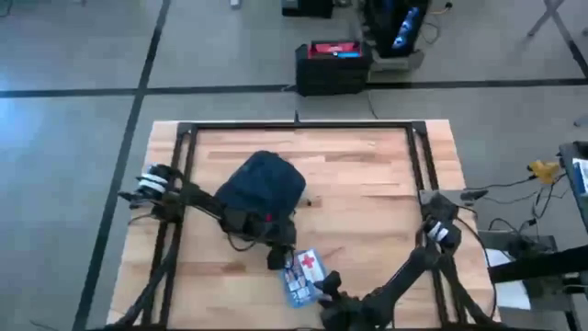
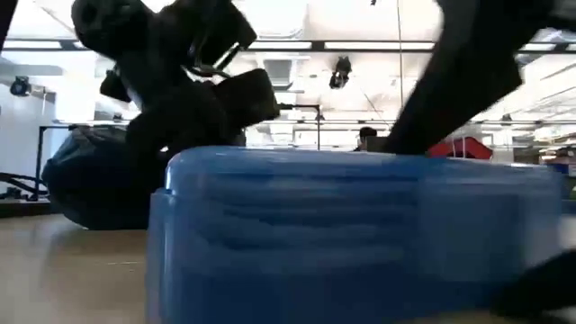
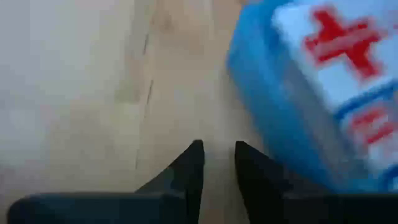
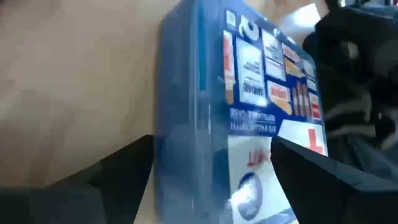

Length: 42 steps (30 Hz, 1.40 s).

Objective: Unpack backpack
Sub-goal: Put the first aid kit box into the dark blue backpack

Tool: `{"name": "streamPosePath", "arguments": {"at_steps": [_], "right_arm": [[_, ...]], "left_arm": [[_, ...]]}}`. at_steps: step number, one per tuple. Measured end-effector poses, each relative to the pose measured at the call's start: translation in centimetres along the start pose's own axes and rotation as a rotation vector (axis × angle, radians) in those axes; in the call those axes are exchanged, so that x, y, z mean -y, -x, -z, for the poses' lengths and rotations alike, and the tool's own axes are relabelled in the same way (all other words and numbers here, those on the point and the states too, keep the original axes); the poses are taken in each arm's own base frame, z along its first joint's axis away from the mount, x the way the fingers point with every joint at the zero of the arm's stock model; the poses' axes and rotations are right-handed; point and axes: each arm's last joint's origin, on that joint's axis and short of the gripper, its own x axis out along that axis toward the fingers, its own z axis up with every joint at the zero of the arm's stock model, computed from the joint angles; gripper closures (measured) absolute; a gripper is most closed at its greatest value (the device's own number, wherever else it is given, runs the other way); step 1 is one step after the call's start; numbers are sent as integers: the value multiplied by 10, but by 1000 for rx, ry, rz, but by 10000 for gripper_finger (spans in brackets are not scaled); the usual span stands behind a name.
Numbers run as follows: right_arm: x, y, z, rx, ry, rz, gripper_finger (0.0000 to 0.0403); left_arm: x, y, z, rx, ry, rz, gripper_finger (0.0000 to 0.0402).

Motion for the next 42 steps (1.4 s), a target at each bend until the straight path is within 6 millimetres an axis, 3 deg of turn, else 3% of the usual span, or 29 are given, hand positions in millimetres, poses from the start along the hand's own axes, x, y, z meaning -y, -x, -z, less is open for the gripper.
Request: {"name": "streamPosePath", "arguments": {"at_steps": [5, 10, 13, 21, 24, 27, 30, 36, 42], "right_arm": [[14, 4, -4, -7, 90, 42, 94], [29, 15, -19, 30, 128, 140, 98], [37, 9, -19, 10, 122, 188, 95], [36, -15, -7, -59, 123, 117, 102], [43, -22, -8, -65, 81, 117, 123], [46, -25, -7, -77, 102, 94, 179], [50, -23, -10, -74, 147, 93, 268], [60, 1, -5, -135, 218, 76, 270], [99, 44, 21, -304, 121, 173, 270]], "left_arm": [[-1, -2, 4, -21, 6, -3, 323], [0, 1, 2, -16, 7, 10, 323], [0, 4, -1, -6, 6, 13, 323], [2, 7, -3, 10, 7, 22, 322], [2, 8, -4, 18, 8, 25, 322], [3, 15, -7, 16, 9, 28, 322], [4, 32, -13, 17, 14, 27, 322], [6, 88, -29, 70, 5, -101, 322], [12, 124, -40, 213, -50, -262, 321]]}}
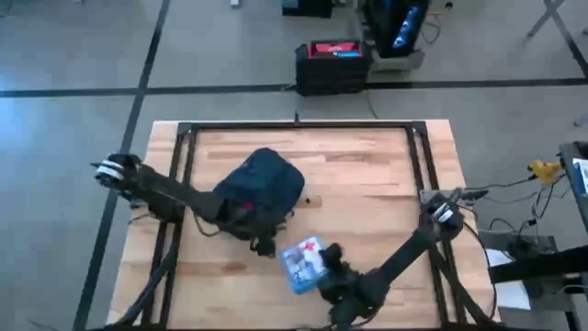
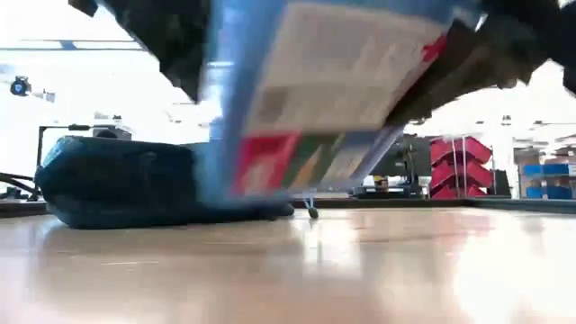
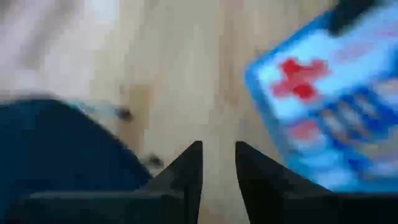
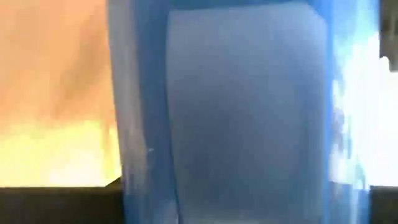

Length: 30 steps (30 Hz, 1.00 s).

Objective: Unpack backpack
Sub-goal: Put the first aid kit box into the dark blue backpack

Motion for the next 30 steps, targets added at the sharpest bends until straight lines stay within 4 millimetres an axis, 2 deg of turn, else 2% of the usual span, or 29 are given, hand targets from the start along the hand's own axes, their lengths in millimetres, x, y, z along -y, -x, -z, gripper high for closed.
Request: {"name": "streamPosePath", "arguments": {"at_steps": [2, 7, 12, 18, 23, 27, 30], "right_arm": [[12, 5, 14, -54, -48, 23, 270], [26, 9, 40, -92, -127, 34, 270], [31, -7, 62, -136, -159, 43, 270], [34, -25, 84, -194, -190, 60, 270], [35, -37, 92, -223, -196, 77, 270], [38, -43, 95, -235, -185, 100, 270], [40, -48, 94, -223, -184, 120, 270]], "left_arm": [[-1, -1, 4, -19, -20, -19, 315], [-1, -18, 15, -76, -42, -54, 278], [-11, -39, 29, -156, -57, -160, 232], [-30, -49, 32, -177, -58, -326, 197], [-49, -53, 31, -189, -23, -394, 190], [-64, -55, 29, -187, 10, -458, 201], [-74, -55, 30, -184, 10, -579, 216]]}}
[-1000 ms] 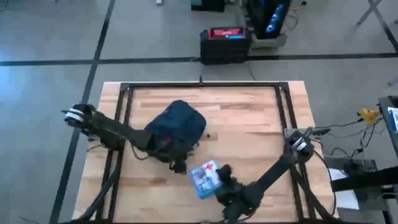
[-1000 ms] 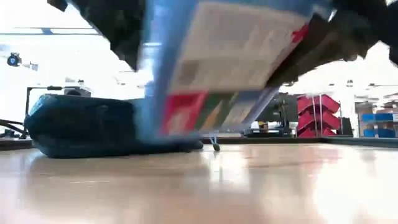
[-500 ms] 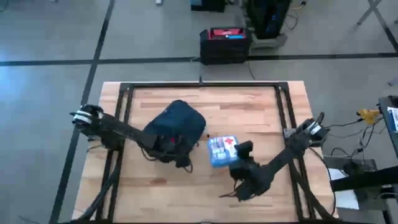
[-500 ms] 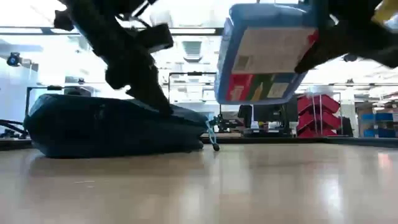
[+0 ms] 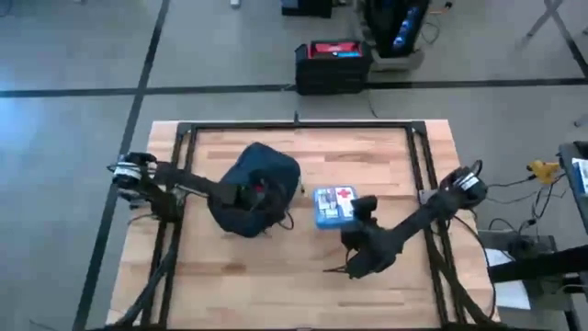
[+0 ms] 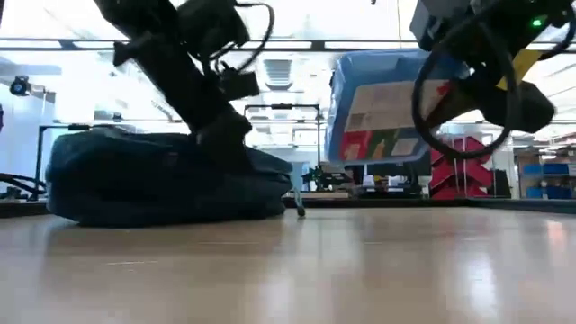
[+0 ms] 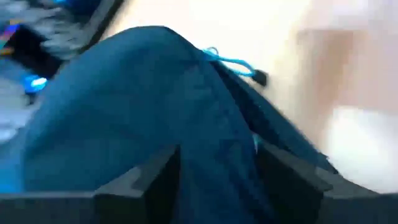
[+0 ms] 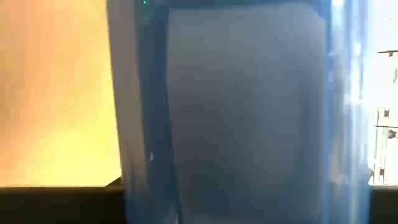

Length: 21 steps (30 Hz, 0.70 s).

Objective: Unpack backpack
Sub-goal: Put the first aid kit box into the dark blue backpack

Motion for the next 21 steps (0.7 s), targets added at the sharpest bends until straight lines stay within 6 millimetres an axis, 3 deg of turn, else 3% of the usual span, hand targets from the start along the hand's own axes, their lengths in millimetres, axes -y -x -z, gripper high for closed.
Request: {"name": "streamPosePath", "arguments": {"at_steps": [5, 11, 15, 21], "right_arm": [[1, -9, -8, 14, 9, -14, 270], [4, -33, -25, 54, -1, -4, 270], [11, -53, -26, 26, -6, 36, 270], [17, -67, -7, -24, -47, 64, 270]], "left_arm": [[-9, 4, -4, 22, -2, -118, 257], [-14, 9, -10, -29, -20, -122, 387], [-12, 15, -11, -41, -26, -95, 400], [-1, 39, -12, 9, -46, 1, 401]]}}
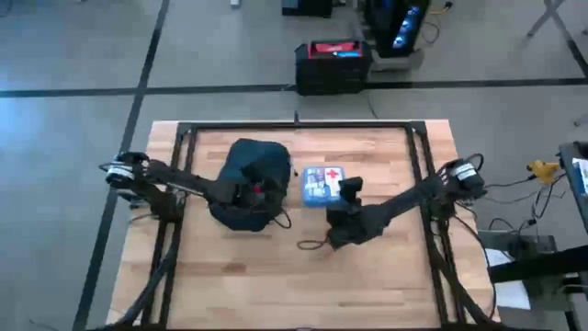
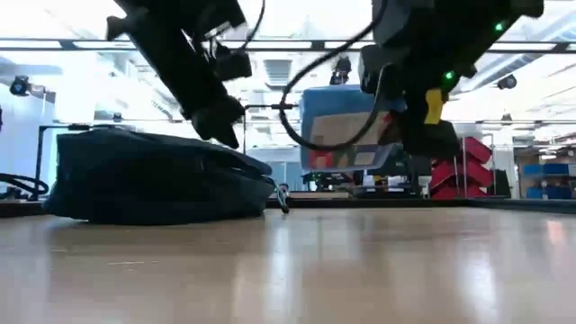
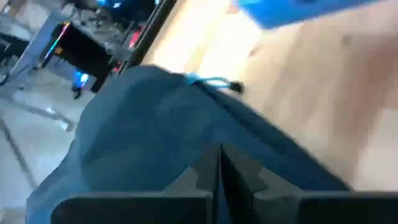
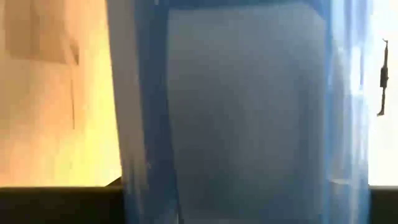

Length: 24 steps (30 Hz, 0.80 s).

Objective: Unpack backpack
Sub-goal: Put the first aid kit box into the dark blue backpack

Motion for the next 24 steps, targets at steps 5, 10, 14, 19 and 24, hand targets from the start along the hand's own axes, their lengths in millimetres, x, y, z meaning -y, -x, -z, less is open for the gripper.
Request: {"name": "streamPosePath", "arguments": {"at_steps": [5, 10, 14, 19, 24], "right_arm": [[3, 1, 8, 13, -44, -5, 270], [3, 2, 7, 29, -76, -10, 270], [2, 1, 7, 35, -89, -13, 270], [1, 1, 6, 39, -96, -15, 270], [1, 1, 6, 40, -98, -19, 270]], "left_arm": [[3, 13, -6, 58, 34, 72, 395], [7, 6, -12, 76, 98, 165, 339], [11, -5, -9, 41, 108, 195, 260], [11, -29, -2, -16, 108, 129, 176], [5, -50, 9, -103, 112, -7, 134]]}}
